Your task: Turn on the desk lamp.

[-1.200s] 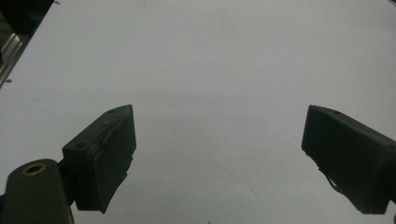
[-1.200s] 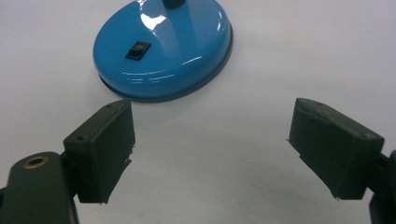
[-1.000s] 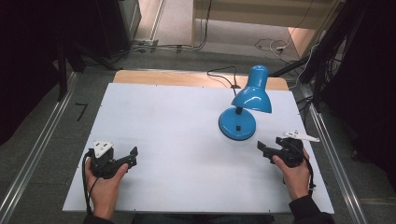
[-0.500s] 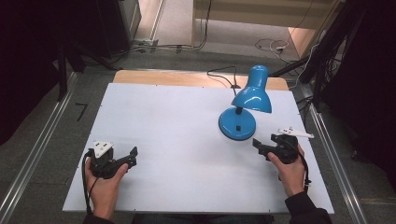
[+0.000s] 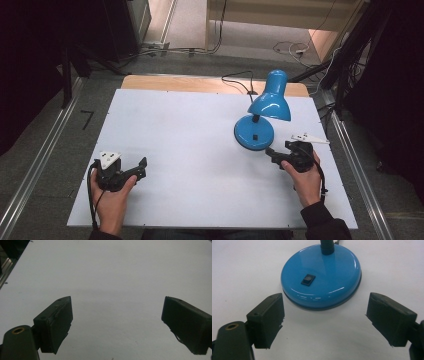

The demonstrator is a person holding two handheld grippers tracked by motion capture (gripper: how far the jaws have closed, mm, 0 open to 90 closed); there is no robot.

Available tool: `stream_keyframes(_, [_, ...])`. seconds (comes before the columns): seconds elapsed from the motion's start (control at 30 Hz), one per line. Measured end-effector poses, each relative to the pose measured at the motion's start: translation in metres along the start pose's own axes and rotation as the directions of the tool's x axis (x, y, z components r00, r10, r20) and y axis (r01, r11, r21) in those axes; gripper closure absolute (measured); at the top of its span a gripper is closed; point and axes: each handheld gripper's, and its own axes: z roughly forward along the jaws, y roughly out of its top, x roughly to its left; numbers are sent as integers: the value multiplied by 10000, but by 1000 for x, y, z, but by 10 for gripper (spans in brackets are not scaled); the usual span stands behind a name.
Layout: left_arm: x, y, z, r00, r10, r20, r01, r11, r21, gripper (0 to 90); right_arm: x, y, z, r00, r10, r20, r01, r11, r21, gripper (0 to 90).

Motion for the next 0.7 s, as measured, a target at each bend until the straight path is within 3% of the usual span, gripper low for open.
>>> stream_keyframes(0.4, [0,0,0,10000,-30,20,30,10000,29,107,7,6,8,9998,-215,-35,215,9998,-60,176])
stream_keyframes(0.7, [1,0,0,10000,-48,5,48,10000,18,120,14,11,14,9991,-421,-73,418,9988,-273,261])
